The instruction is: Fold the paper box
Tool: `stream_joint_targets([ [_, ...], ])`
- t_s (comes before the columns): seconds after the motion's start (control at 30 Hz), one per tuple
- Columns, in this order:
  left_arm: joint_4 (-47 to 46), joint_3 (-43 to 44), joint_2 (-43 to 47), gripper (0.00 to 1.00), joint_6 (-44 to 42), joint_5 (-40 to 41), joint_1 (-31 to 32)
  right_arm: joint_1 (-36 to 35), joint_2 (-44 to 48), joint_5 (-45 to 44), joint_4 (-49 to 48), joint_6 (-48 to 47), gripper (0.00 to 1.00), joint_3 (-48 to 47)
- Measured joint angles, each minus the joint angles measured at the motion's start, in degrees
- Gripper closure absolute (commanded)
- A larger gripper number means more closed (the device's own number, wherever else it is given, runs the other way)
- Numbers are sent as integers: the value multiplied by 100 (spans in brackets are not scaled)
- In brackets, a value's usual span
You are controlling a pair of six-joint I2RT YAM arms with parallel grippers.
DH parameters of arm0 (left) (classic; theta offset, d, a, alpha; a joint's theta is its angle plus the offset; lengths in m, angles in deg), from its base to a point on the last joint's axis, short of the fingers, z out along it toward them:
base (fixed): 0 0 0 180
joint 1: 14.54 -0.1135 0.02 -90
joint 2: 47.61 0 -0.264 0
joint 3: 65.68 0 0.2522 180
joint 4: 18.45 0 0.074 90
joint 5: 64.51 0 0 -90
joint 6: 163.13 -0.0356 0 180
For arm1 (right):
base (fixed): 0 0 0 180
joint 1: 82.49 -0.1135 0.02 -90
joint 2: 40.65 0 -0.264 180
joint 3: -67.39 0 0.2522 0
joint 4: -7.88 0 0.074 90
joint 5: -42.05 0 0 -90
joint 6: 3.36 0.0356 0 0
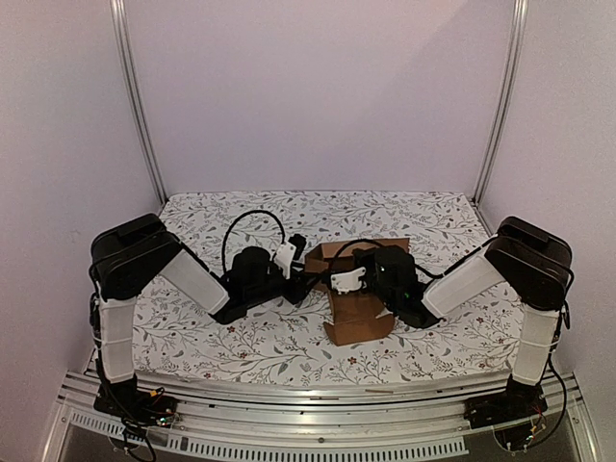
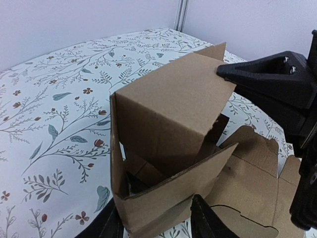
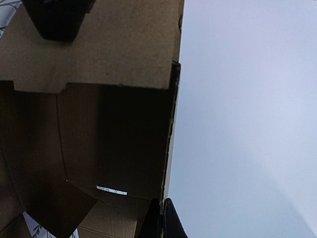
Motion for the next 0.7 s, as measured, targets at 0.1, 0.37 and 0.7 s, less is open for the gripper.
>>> stream_joint_targets([
  [0.1,-90,-210,9,51,142,-227,-122,-17,20,35,22,0,100,0],
  [0.37,-39,-487,186,50,358,-686,-463,-26,153,131,87,-7,100,120],
  [0.7,564,-671,855,47,15,-1191,-793,-26,201,227,101,-44,100,151],
])
